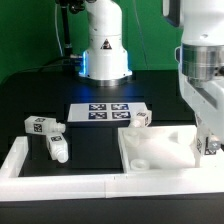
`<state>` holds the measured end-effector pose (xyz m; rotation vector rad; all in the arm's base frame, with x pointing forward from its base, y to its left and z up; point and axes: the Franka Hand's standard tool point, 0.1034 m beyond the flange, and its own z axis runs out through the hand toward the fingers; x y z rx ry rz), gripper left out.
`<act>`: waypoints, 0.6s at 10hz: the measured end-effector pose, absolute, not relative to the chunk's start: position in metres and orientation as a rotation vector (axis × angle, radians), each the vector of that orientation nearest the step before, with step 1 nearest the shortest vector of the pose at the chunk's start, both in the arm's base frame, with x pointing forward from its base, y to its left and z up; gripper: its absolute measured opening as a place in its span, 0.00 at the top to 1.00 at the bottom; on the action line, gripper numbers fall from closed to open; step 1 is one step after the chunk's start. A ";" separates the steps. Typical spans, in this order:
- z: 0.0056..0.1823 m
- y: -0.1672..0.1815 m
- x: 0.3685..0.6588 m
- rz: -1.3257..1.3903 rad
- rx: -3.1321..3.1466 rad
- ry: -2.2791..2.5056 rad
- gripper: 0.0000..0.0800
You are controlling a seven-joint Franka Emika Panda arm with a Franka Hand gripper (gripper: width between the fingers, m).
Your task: Assemble one leg
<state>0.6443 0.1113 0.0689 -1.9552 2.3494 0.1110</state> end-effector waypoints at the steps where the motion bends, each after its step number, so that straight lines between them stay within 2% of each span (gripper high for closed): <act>1: 0.069 0.112 0.645 0.128 -1.798 2.458 0.64; 6: 0.068 0.110 0.644 0.130 -1.708 2.520 0.63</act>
Offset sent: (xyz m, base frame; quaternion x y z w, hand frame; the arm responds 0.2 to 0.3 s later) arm 0.0040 -0.0058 0.0026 0.0343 -0.0022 0.1507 0.9880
